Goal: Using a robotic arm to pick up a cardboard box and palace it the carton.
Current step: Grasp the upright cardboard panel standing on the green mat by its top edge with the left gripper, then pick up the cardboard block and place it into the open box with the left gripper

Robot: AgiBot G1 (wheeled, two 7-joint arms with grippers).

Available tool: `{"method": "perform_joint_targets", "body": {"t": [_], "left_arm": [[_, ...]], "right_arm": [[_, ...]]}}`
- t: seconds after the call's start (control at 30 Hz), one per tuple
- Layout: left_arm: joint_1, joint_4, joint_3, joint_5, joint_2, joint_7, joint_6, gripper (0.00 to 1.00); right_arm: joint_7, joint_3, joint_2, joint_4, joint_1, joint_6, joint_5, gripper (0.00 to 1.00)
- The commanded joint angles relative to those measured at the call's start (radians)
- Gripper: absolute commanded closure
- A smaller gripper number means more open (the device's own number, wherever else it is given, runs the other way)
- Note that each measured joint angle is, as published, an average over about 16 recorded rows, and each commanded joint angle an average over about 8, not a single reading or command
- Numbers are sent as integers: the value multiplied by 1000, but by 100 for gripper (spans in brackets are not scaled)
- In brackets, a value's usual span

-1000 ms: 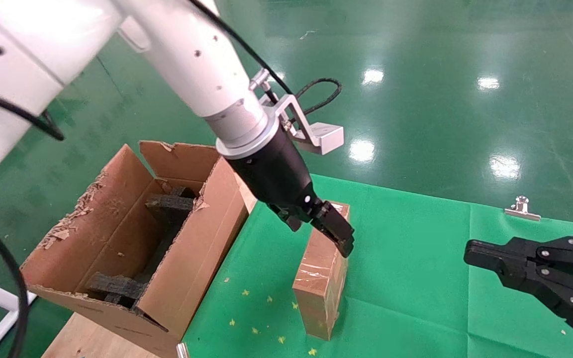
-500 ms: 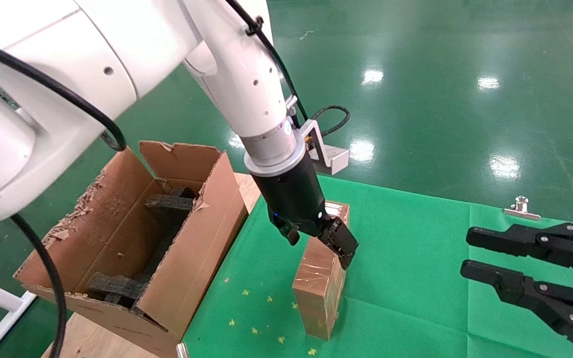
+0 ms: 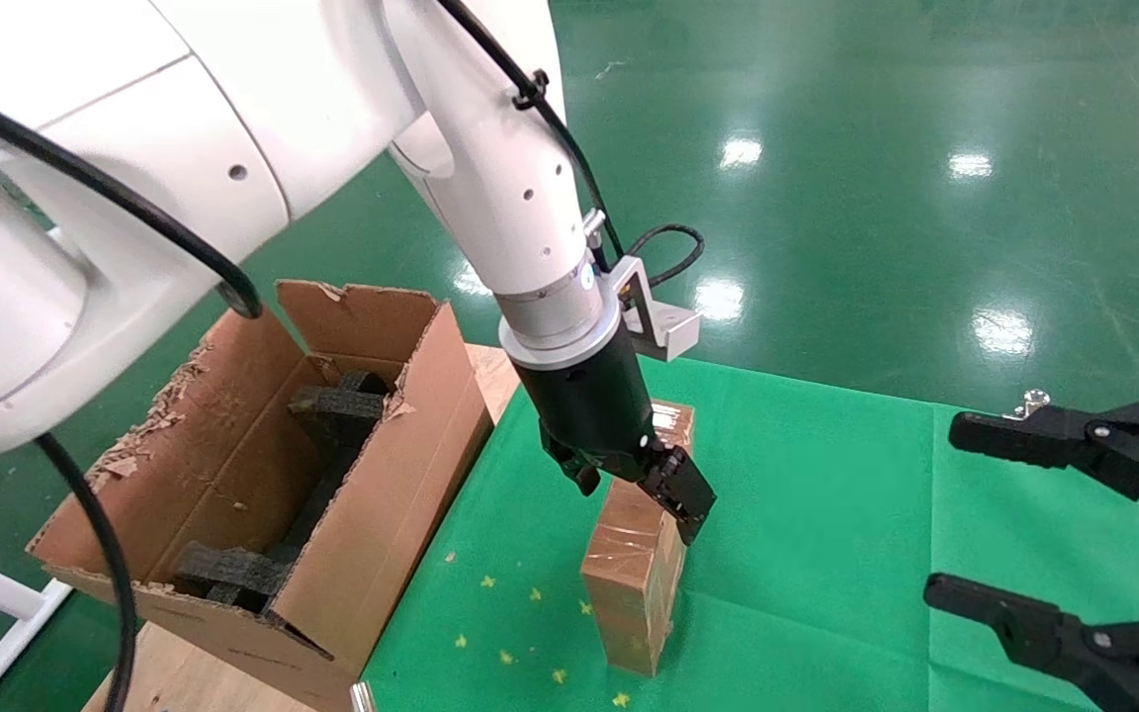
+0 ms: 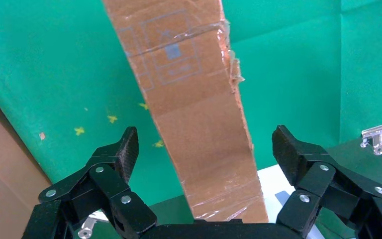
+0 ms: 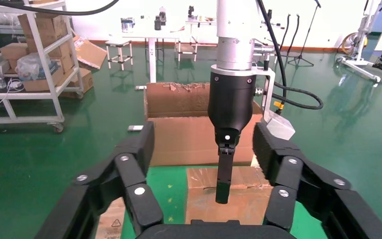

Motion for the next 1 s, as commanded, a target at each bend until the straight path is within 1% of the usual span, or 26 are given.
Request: {"method": "perform_joint_targets", "body": {"t": [0.03,1.0], "left_arm": [[0,-1,0,1,0,0,-1,100],[0,4,-7,-1,-10,1,6,100]], "right_arm": [[0,0,0,0,0,0,0,0],[0,0,0,0,0,0,0,0]]}}
